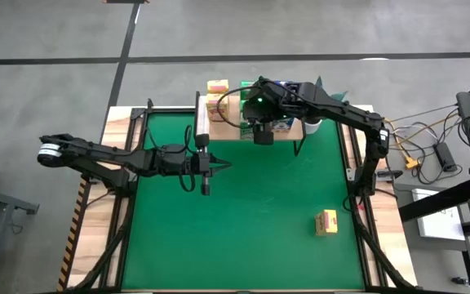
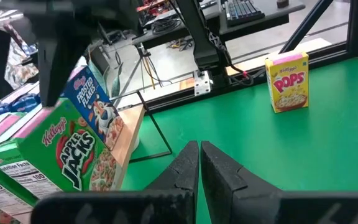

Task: Stack cereal on shelf
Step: Put the green cereal box on the shelf aligned with the other green cereal boxes

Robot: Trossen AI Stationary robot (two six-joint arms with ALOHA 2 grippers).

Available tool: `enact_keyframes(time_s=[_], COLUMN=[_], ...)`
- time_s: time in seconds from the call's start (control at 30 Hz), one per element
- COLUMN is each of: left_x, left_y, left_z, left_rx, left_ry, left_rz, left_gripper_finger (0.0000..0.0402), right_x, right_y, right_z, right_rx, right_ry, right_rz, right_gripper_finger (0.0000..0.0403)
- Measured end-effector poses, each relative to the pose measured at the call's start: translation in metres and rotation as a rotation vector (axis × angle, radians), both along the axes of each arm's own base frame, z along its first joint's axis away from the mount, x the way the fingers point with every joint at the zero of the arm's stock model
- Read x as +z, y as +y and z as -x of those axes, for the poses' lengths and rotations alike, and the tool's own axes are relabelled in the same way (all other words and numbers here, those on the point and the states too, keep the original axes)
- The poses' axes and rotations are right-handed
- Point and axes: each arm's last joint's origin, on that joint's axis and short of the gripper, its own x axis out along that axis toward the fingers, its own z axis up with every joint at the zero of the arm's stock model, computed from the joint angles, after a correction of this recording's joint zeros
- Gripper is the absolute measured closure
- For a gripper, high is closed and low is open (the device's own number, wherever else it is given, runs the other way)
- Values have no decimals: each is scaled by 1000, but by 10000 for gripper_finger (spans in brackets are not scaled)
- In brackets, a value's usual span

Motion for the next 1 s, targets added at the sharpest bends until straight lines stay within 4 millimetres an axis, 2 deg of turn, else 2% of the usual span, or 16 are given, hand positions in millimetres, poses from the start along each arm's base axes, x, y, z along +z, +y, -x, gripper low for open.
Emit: enact_keyframes(time_s=[0.2,0.37,0.53,0.73,0.87,1.0], left_x=[-7,-14,-22,-28,-29,-29], left_y=[0,6,15,20,21,21], left_z=[-5,-12,-18,-22,-22,-22], left_rx=[2,23,55,74,75,75], left_ry=[24,30,47,61,60,61], left_rz=[4,4,7,13,13,12], left_gripper_finger=[402,402,402,402,402,402], right_x=[15,9,-19,-67,-90,-101], right_y=[26,51,64,63,60,57], right_z=[5,7,2,-12,-18,-20], right_rx=[65,96,89,80,53,29], right_ry=[1,44,120,160,176,186], right_rz=[-14,-57,-100,-84,52,133], right_gripper_finger=[186,240,306,370,392,394])
